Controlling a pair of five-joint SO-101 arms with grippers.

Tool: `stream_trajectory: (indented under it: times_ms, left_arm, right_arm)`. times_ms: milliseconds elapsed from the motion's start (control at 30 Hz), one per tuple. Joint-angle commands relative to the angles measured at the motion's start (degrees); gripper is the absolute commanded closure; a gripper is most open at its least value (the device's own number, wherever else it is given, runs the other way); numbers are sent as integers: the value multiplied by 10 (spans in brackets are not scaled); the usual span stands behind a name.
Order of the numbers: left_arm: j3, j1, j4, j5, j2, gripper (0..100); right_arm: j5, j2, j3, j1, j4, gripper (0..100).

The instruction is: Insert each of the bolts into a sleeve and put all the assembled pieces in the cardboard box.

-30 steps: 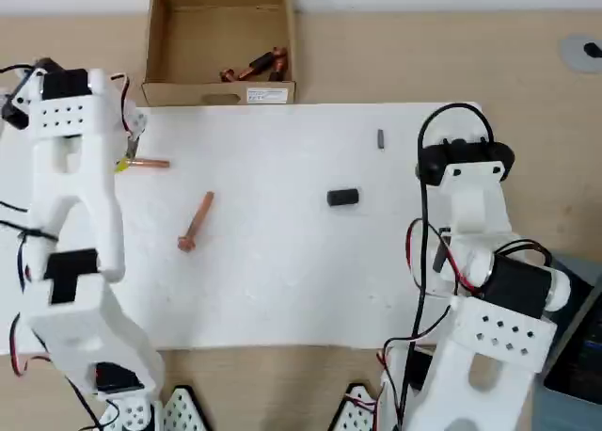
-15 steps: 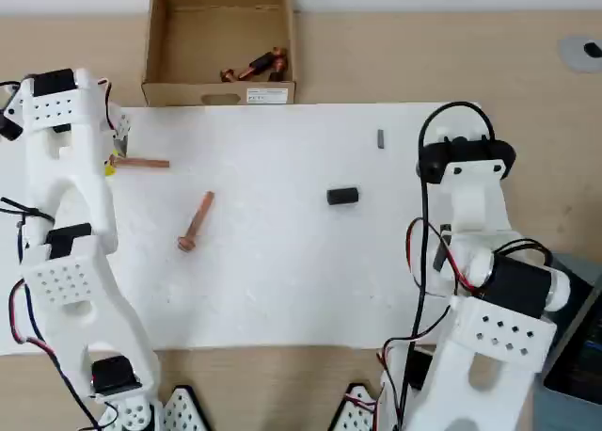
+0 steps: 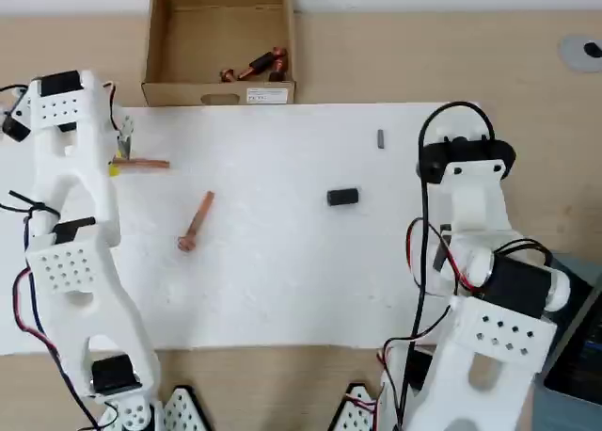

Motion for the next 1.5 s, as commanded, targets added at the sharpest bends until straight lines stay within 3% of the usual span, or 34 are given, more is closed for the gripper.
stream_trajectory:
  times_ms: [0,467,800,933,1033,1300,1467]
  left_arm:
    - [-40,10,1,0,9,896]
    - [-146,10,5,0,98,896]
    - [-129,5,4,1,134,901]
    - [-135,1,15,0,167,995]
    - [-157,2,46,0,169,995]
    - [-335,4,146,-8,168,998]
    - [-443,11,146,-49,145,999]
  right_arm:
    - [-4,-7,0,2,-10,988]
    - [-4,-7,0,2,-10,988]
    - [-3,-7,0,2,-9,988]
    - [-1,-10,0,2,-7,988]
    - [-1,-10,-3,2,-7,988]
    - [-4,-11,-22,2,-5,988]
    - [-2,-11,-63,2,-5,988]
